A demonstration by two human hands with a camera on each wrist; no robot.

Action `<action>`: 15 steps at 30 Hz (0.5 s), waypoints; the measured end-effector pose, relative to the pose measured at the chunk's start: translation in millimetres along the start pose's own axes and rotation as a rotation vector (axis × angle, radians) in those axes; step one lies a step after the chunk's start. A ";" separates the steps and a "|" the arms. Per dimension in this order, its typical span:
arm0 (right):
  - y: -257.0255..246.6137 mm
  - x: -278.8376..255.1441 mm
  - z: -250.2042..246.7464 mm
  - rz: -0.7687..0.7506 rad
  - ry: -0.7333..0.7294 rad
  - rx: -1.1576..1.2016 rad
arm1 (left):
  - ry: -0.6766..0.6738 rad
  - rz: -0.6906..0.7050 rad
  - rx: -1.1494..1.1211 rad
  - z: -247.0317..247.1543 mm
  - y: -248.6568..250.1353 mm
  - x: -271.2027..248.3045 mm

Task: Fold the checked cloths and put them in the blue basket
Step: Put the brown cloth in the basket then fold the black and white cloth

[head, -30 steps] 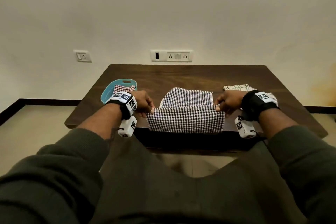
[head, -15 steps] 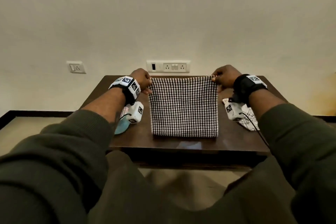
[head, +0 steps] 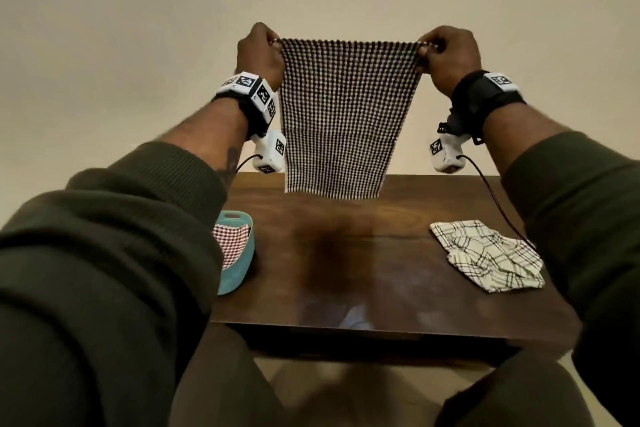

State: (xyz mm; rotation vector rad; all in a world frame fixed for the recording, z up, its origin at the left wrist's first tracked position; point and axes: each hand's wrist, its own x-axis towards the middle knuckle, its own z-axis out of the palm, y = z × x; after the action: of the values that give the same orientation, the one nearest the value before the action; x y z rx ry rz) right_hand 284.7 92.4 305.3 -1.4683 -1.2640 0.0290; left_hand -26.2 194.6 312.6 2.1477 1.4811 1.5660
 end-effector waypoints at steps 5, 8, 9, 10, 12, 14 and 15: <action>11.1 -67.4 1.2 0.032 -0.113 0.098 | -0.150 0.027 0.095 -14.0 -26.9 -53.7; 34.3 -121.8 4.2 0.142 -0.253 0.113 | -0.384 0.039 0.212 -16.9 -55.2 -101.2; 42.4 -142.9 4.8 0.174 -0.311 0.083 | -0.474 0.017 0.214 -18.1 -64.6 -120.6; 49.8 -162.5 5.4 0.201 -0.368 0.037 | -0.557 -0.010 0.207 -19.5 -72.9 -138.5; 65.0 -201.3 3.7 0.267 -0.476 -0.053 | -0.698 -0.059 0.189 -22.7 -85.1 -175.1; 78.0 -232.4 0.8 0.352 -0.605 -0.115 | -0.855 -0.127 0.152 -24.5 -94.9 -205.6; 83.4 -245.8 -1.3 0.399 -0.679 -0.135 | -0.950 -0.186 0.113 -25.7 -100.0 -220.1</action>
State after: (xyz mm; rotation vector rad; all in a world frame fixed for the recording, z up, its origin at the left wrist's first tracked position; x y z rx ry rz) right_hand 236.7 -58.7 99.9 -1.8916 -1.4915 0.7758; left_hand -109.3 73.8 118.7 2.1977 1.3392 0.2737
